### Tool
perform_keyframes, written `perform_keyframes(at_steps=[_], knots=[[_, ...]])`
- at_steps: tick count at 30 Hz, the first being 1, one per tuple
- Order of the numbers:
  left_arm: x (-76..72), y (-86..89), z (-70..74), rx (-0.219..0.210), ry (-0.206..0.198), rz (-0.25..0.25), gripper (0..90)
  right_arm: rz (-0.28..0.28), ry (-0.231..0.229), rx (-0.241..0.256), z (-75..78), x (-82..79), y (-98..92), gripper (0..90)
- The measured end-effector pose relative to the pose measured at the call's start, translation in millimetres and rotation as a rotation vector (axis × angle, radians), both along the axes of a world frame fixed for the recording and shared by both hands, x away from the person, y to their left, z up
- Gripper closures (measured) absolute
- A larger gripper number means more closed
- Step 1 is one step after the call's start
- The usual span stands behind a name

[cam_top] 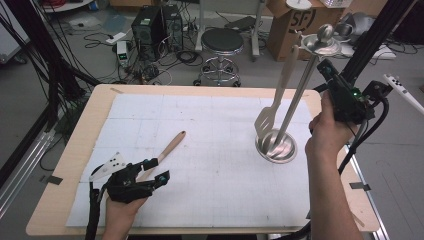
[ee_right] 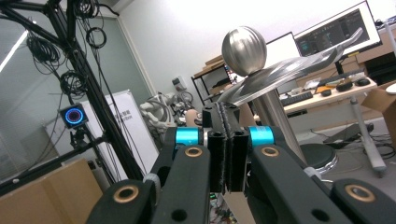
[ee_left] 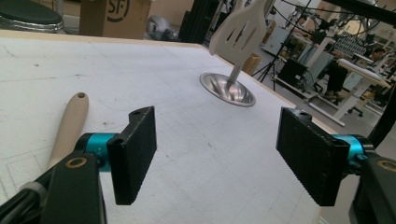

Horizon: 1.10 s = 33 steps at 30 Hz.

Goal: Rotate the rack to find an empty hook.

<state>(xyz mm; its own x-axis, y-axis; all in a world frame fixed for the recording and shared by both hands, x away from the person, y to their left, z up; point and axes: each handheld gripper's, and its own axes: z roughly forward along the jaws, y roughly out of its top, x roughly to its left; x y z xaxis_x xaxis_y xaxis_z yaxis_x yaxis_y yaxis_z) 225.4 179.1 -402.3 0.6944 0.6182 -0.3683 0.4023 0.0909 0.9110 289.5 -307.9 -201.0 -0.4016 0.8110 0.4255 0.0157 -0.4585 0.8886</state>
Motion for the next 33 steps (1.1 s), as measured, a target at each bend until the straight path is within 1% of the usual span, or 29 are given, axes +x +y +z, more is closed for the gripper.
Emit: perform_keyframes(at_steps=[3,4,6,9,12,13,17,19,20,21,23,24,27,28,31,32,33], knots=[[0.4,0.1,-0.3,-0.001,0.000,-0.001,29.4,-0.001,0.020,0.009,-6.1,0.1,1.4,90.0],[0.4,0.2,-0.4,0.003,-0.001,-0.004,29.4,0.006,0.027,0.014,-8.9,0.8,1.7,90.0],[0.0,-0.9,-0.4,-0.002,0.001,-0.001,29.4,0.021,0.050,0.027,-14.1,2.5,4.5,90.0],[0.0,-1.0,-0.3,-0.002,0.001,-0.003,29.3,0.043,0.057,0.022,-17.3,6.8,13.1,90.0],[0.3,-0.1,-0.4,0.001,0.001,-0.001,29.4,0.049,0.060,0.018,-13.2,12.6,21.4,90.0],[0.3,0.3,-0.3,0.002,0.000,-0.002,29.4,0.050,0.055,0.018,-11.1,15.2,23.6,90.0],[0.9,2.0,-0.7,-0.001,0.002,0.003,29.4,0.051,0.057,0.031,-2.0,24.4,32.9,90.0],[0.9,2.8,-0.8,-0.002,0.002,0.007,29.4,0.044,0.074,0.044,1.1,28.2,36.4,90.0],[1.1,3.6,-0.8,0.000,0.001,0.005,29.3,0.029,0.086,0.038,1.9,31.1,37.6,90.0],[1.0,4.0,-0.7,0.001,0.001,0.007,29.4,0.027,0.107,0.053,2.6,33.3,38.9,90.0],[1.1,4.5,-0.6,-0.005,0.000,0.007,29.4,0.027,0.112,0.078,2.4,36.0,40.0,90.0],[1.0,4.9,-0.5,-0.002,0.000,0.008,29.3,0.025,0.119,0.083,2.8,36.5,41.0,90.0],[0.6,5.1,-0.3,-0.008,0.002,0.010,29.4,0.022,0.116,0.077,2.9,38.8,42.8,90.0],[0.6,5.3,-0.3,-0.005,0.000,0.011,29.4,0.022,0.121,0.084,3.3,39.1,43.4,90.0],[0.4,4.5,-0.3,-0.010,0.002,0.013,29.4,0.022,0.118,0.083,3.3,41.5,44.4,90.0],[0.4,4.4,-0.4,-0.008,0.002,0.012,29.4,0.025,0.124,0.090,3.6,41.9,45.1,90.0],[0.6,4.4,-0.4,-0.005,0.002,0.010,29.4,0.029,0.124,0.085,3.4,42.5,45.0,90.0]])
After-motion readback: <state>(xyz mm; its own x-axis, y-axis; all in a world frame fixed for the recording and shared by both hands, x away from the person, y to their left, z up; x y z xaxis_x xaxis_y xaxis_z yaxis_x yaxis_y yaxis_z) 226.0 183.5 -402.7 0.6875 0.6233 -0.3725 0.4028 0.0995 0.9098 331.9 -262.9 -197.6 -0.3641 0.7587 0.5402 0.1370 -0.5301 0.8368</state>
